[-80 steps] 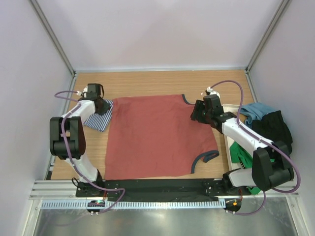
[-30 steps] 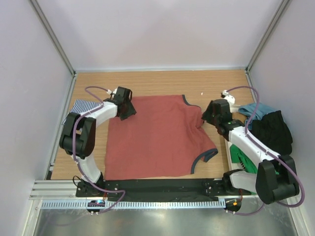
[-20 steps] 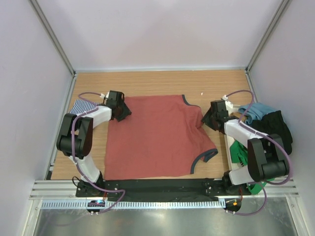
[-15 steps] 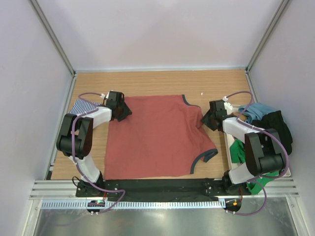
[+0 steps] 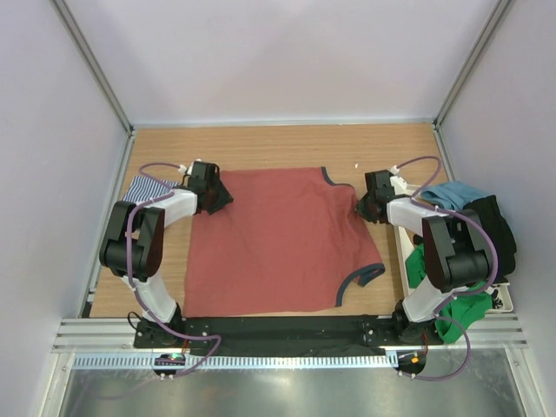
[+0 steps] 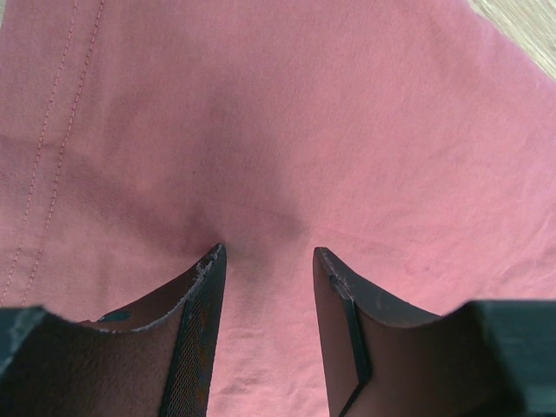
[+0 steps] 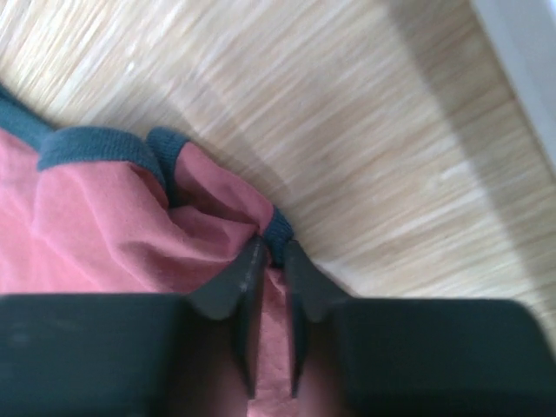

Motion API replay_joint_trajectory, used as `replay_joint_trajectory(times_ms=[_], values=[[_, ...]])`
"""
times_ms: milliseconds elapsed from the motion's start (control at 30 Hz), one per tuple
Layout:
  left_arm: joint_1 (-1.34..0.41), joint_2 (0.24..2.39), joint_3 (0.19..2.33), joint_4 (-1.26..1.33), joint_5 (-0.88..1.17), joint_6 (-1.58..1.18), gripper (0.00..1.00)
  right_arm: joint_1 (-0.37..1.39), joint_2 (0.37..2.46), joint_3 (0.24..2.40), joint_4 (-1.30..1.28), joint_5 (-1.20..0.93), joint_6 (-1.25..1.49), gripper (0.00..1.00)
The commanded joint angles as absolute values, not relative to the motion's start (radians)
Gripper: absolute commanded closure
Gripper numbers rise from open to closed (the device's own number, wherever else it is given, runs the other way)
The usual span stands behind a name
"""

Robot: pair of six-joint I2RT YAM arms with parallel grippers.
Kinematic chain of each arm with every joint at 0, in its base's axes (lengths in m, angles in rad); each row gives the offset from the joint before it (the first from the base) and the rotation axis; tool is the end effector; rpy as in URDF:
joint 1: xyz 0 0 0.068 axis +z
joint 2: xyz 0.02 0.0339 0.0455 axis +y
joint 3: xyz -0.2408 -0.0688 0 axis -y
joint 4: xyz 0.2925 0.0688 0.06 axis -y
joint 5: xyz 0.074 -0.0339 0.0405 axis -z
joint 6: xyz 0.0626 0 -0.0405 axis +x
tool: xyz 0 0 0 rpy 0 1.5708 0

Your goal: Fold and stack the tank tops

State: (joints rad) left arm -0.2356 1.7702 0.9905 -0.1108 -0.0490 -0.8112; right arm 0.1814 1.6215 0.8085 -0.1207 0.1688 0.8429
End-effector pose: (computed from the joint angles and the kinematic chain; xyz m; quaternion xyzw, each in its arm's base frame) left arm 0.3933 -0.0913 0.0804 -0.2753 0.9013 -0.1467 0.3004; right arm 0.3536 0.0542 0.0737 0.3323 0.8864 0.0831 0.3113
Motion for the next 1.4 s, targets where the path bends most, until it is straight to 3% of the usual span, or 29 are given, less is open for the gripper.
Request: replay_joint_trajectory(times_ms=[0,133,400,467,533,700,867,1367], values=[[-0.236,1.743,0.997,-0.110,-0.083,-0.781,0.53,0.178,1.646,0.870,-0.130,0.271,0.825,0.84],[-0.235,1.750,1.005,-0.124,-0.115,-0.759,0.53,0.178,1.623,0.934,-0.219,0.473,0.734,0.99],[-0.213,1.795,1.019,-0.132,-0.120,-0.738,0.54,0.179,1.732,1.184,-0.320,0.603,0.651,0.98],[-0.213,1.804,1.031,-0.153,-0.127,-0.730,0.54,0.178,1.764,1.242,-0.354,0.600,0.637,0.74],[-0.212,1.809,1.034,-0.160,-0.135,-0.718,0.55,0.178,1.779,1.246,-0.350,0.586,0.627,0.60],[-0.212,1.799,1.052,-0.198,-0.176,-0.692,0.55,0.179,1.721,1.155,-0.275,0.496,0.624,0.39],[-0.166,1.798,1.072,-0.238,-0.154,-0.689,0.55,0.155,1.730,1.170,-0.273,0.492,0.633,0.48],[-0.069,1.799,1.089,-0.285,-0.130,-0.658,0.55,0.127,1.979,1.374,-0.322,0.408,0.661,0.48]])
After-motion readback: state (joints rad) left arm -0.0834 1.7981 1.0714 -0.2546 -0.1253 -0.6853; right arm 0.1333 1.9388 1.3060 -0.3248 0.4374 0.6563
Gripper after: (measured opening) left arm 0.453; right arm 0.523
